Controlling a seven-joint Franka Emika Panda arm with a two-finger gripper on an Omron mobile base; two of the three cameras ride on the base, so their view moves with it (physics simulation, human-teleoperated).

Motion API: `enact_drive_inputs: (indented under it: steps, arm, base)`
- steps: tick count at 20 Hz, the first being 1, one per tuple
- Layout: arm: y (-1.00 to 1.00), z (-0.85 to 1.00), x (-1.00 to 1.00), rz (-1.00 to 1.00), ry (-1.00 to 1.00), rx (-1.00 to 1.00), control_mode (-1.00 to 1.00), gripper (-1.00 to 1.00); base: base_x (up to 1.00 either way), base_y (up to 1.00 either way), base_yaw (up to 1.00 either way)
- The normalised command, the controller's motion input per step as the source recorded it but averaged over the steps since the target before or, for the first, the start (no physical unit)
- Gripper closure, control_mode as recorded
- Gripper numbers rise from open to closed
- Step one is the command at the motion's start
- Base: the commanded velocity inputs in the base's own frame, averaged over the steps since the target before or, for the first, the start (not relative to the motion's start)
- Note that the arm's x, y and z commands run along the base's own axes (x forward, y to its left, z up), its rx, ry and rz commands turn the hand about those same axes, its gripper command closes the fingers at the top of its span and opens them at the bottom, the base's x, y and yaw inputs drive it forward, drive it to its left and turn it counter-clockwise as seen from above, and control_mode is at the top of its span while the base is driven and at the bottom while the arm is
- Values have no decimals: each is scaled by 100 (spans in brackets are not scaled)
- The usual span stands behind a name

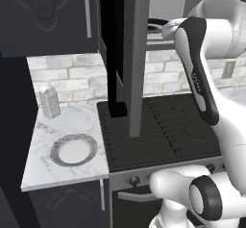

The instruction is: Pick the sweet potato from the counter and place it in the microwave. Then turn on the microwave.

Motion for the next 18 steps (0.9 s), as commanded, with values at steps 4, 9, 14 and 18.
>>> enact_drive_inputs:
  steps: [4, 9, 14, 18]
  arm:
    - [0, 11, 52, 0, -1, 0, -100, 100]
    - [0, 22, 40, 0, -1, 0, -100, 100]
    - [0, 17, 46, 0, 0, 0, -100, 100]
    - [-1, 1, 49, 0, 0, 0, -100, 100]
  base:
    - [0, 0, 0]
    - [0, 0, 0]
    - [0, 0, 0]
    - [0, 0, 0]
